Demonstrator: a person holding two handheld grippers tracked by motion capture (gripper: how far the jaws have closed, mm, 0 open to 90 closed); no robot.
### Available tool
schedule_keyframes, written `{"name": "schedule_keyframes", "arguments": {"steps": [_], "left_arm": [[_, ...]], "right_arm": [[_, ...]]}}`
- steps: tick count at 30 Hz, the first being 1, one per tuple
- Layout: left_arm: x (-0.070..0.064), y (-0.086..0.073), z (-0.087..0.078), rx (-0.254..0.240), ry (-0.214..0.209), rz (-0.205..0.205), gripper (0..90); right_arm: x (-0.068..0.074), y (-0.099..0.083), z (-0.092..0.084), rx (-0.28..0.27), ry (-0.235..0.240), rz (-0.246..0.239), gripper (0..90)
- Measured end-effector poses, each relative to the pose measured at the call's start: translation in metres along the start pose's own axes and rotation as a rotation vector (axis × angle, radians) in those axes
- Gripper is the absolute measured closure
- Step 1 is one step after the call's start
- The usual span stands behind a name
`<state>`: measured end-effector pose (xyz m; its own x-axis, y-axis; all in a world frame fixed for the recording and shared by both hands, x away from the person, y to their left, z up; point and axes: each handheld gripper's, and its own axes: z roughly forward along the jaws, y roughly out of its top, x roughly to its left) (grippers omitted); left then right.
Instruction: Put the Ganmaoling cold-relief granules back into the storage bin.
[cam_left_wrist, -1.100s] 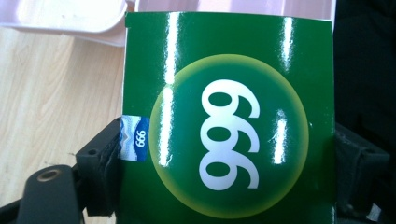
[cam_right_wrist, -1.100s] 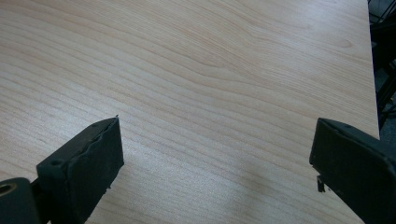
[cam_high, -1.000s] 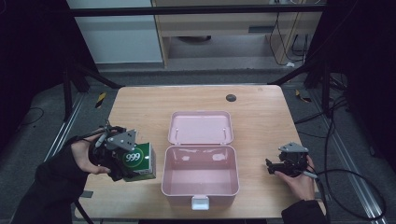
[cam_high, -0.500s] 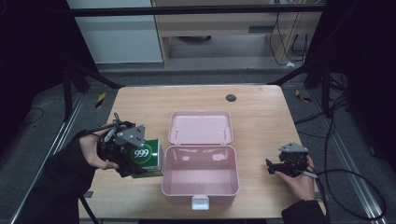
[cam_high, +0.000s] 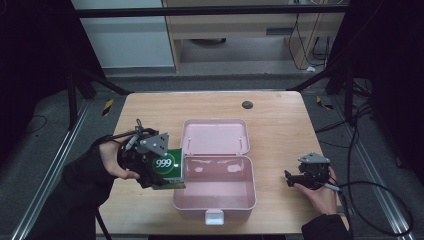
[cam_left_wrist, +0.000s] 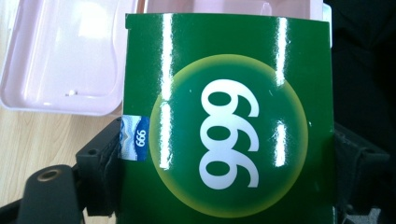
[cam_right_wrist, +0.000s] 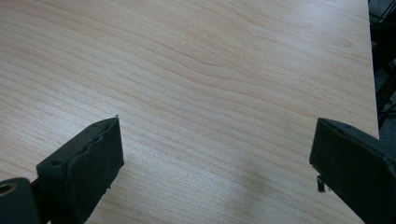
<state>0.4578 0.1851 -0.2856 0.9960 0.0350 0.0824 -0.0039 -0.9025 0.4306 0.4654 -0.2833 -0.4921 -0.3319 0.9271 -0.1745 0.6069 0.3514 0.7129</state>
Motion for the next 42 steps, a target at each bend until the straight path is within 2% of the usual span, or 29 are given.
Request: {"name": "schedule_keyframes", "arguments": {"steps": [7, 17, 28, 42], "left_arm": [[0.002, 0.013, 0.008, 0.011, -0.014, 0.026, 14.7], [0.004, 0.027, 0.018, -0.001, -0.017, 0.043, 14.7], [0.007, 0.045, 0.038, -0.001, -0.034, 0.07, 14.7], [0.009, 0.042, 0.064, 0.032, -0.057, 0.07, 14.7]], "right_arm": [[0.0, 0.0, 0.0, 0.001, 0.0, -0.003, 3.1], [0.0, -0.001, 0.001, 0.001, 0.002, -0.002, 3.1], [0.0, -0.001, 0.001, 0.005, 0.007, -0.008, 3.1], [0.0, -0.002, 0.002, 0.012, 0.006, -0.013, 3.1]]}}
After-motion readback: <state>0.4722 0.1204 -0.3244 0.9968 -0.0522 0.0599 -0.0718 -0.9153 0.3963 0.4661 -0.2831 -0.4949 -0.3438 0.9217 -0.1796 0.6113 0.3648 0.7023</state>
